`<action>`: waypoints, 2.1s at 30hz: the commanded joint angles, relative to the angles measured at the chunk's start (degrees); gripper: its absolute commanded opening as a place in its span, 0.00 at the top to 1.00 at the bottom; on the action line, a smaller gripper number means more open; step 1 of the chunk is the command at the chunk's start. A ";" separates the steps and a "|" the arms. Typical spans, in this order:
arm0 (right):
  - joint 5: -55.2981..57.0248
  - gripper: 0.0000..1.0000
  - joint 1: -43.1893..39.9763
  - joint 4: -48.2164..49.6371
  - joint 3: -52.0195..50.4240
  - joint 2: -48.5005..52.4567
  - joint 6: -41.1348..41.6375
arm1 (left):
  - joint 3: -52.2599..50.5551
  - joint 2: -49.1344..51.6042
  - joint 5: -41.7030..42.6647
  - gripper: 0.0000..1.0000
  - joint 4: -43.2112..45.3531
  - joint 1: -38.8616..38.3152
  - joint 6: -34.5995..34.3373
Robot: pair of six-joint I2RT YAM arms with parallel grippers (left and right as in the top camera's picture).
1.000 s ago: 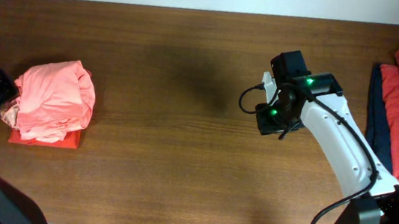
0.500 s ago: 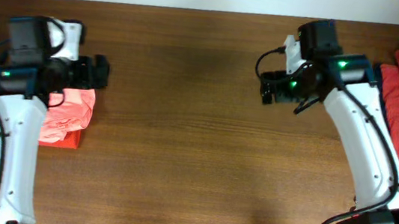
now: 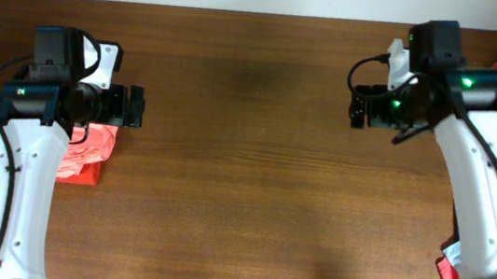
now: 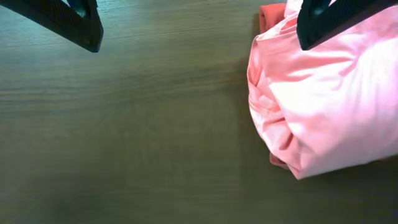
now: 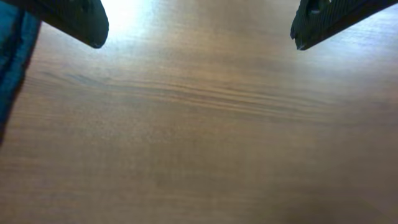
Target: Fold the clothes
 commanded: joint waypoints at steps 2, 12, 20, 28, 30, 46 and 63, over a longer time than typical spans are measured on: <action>0.52 0.01 -0.04 0.09 -1.36 -8.55 2.54 | -1.92 -8.61 0.68 0.01 1.38 -2.21 0.76; 7.17 0.02 5.97 10.86 -24.55 -33.38 6.99 | -25.81 -31.28 -0.87 0.01 16.33 -5.77 0.70; 7.39 0.01 7.52 11.85 -38.86 -45.83 6.97 | -36.44 -36.59 -0.50 0.01 21.05 -5.77 0.72; 7.39 0.01 7.52 11.89 -40.17 -44.65 6.97 | -36.61 -34.36 -0.50 0.01 14.05 -5.77 0.72; 7.39 0.01 7.52 11.89 -40.17 -43.89 6.97 | -36.61 -33.77 -0.50 0.01 13.94 -5.77 0.72; 8.98 0.01 7.41 12.09 -40.57 -39.01 6.93 | -36.61 -29.66 -0.50 0.01 13.94 -5.77 0.72; 11.02 0.01 7.30 36.50 -70.05 -80.21 4.50 | -36.61 -29.49 -0.50 0.01 13.94 -5.77 0.72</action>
